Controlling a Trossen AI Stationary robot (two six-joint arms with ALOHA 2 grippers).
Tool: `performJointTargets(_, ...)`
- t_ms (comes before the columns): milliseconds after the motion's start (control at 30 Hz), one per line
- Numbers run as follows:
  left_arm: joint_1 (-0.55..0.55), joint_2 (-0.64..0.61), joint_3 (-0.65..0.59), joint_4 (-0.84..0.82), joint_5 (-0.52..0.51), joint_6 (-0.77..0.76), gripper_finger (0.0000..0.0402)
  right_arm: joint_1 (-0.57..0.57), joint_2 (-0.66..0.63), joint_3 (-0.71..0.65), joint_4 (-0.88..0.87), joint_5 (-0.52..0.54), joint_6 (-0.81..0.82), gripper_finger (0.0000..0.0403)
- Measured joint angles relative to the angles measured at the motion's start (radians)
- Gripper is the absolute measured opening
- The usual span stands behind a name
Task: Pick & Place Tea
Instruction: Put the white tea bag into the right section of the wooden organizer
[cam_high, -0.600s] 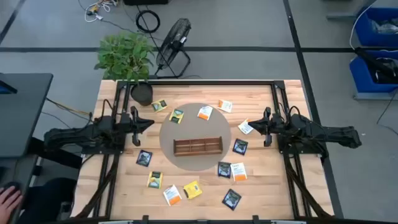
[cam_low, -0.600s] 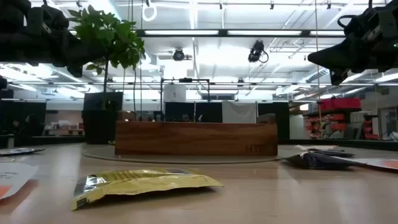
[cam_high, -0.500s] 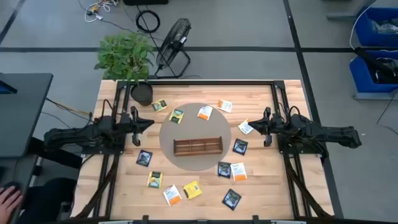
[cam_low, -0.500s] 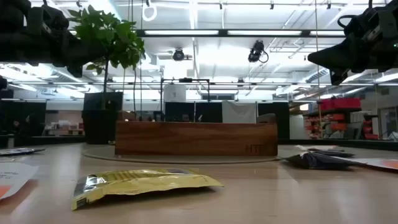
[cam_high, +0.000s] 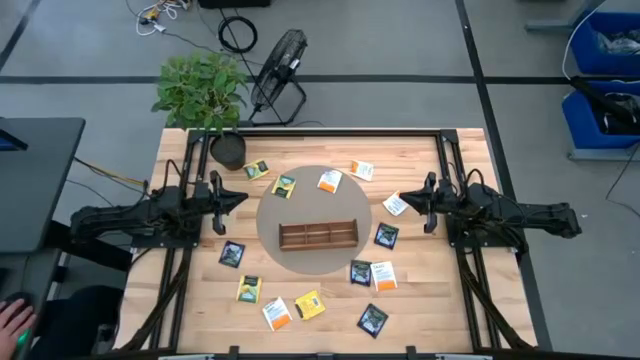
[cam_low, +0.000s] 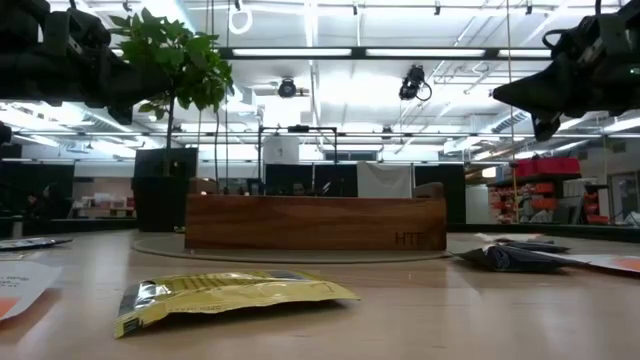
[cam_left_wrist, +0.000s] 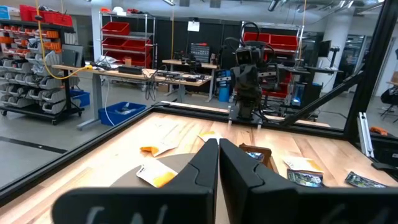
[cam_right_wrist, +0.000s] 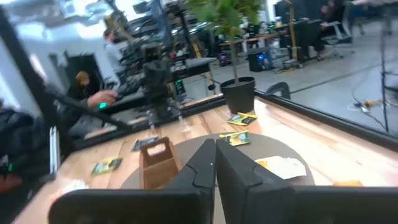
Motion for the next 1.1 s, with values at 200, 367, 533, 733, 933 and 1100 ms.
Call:
performJointTargets(200,0.0,0.0,0.0,0.0,0.0,0.0,0.0018,0.0,0.008,0.0,0.012,0.039,0.063,0.0056)
performJointTargets(367,0.0,0.0,0.0,0.0,0.0,0.001,0.0018,0.0,0.053,0.0,0.101,0.04,0.084,0.0118)
performJointTargets(533,0.0,0.0,0.0,0.0,0.0,0.0,0.0018,-0.001,0.145,0.035,0.152,0.052,0.1,0.0172)
performJointTargets(733,0.0,0.0,0.0,0.0,0.0,0.0,0.0018,-0.002,0.37,0.169,0.14,0.089,0.086,0.0197)
performJointTargets(933,0.0,0.0,0.0,0.0,0.0,0.0,0.0018,-0.041,0.661,0.354,-0.017,0.125,0.026,0.0199)
performJointTargets(1100,0.0,0.0,0.0,0.0,0.0,-0.012,0.0018,-0.092,0.885,0.486,-0.024,0.065,-0.042,0.0197)
